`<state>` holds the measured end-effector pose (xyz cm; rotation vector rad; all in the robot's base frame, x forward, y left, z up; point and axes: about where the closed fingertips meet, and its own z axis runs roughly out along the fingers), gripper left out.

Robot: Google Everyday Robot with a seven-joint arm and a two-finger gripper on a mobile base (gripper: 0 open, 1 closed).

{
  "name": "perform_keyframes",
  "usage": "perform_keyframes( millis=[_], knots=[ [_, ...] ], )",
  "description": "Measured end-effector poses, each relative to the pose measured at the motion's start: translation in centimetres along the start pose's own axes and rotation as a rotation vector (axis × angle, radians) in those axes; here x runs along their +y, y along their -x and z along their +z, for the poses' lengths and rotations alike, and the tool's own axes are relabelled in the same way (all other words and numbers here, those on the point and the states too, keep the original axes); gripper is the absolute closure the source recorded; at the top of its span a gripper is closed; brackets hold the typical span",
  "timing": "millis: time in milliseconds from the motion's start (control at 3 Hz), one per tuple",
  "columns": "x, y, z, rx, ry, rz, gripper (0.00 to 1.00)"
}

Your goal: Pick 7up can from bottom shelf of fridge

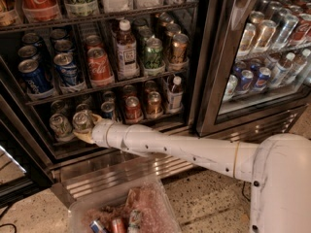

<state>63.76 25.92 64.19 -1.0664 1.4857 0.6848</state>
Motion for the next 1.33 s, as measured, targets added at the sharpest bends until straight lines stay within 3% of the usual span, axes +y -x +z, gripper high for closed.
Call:
perform_keyframes(
  millis=[667, 1000, 1333],
  knots=[
    [0.7, -0.1, -2.3, -0.01, -0.001, 0.013, 1.0],
    [3.3, -0.8, -7.6, -0.01, -0.025, 0.052, 1.0],
    [3.3, -0.8, -7.6, -0.01, -0.025, 0.052, 1.0]
  ],
)
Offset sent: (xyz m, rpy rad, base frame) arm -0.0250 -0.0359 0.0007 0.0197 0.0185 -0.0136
